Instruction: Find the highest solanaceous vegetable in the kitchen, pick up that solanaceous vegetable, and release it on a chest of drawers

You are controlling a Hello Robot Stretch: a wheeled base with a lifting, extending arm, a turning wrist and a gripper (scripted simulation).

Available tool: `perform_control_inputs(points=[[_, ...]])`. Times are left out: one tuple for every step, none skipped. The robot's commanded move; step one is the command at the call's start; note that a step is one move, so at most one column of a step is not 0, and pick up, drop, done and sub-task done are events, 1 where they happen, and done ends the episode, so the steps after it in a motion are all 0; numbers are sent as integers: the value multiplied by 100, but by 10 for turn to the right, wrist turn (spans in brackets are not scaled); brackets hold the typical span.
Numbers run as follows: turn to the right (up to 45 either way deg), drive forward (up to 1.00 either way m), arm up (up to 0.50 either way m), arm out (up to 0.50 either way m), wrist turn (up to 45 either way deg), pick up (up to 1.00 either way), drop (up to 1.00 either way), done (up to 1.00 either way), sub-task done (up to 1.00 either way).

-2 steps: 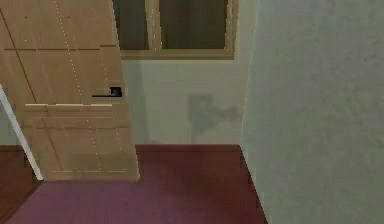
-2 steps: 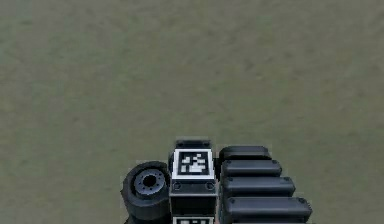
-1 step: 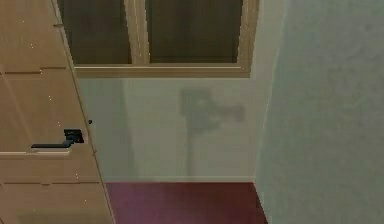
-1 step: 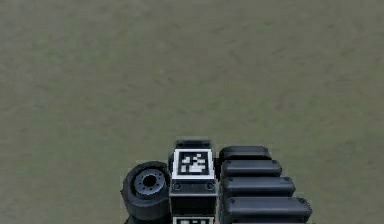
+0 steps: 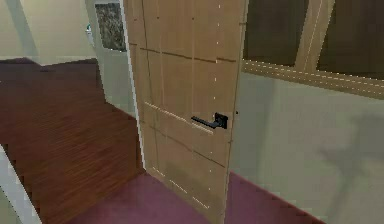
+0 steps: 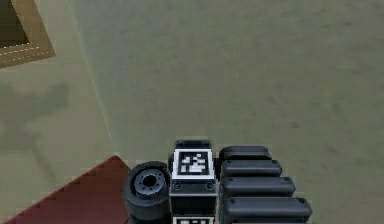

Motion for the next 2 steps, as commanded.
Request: perform_control_inputs(points=[[0, 35, 0, 0, 0, 0, 0, 0, 0], [-300, 0, 0, 0, 0, 0, 0, 0, 0]])
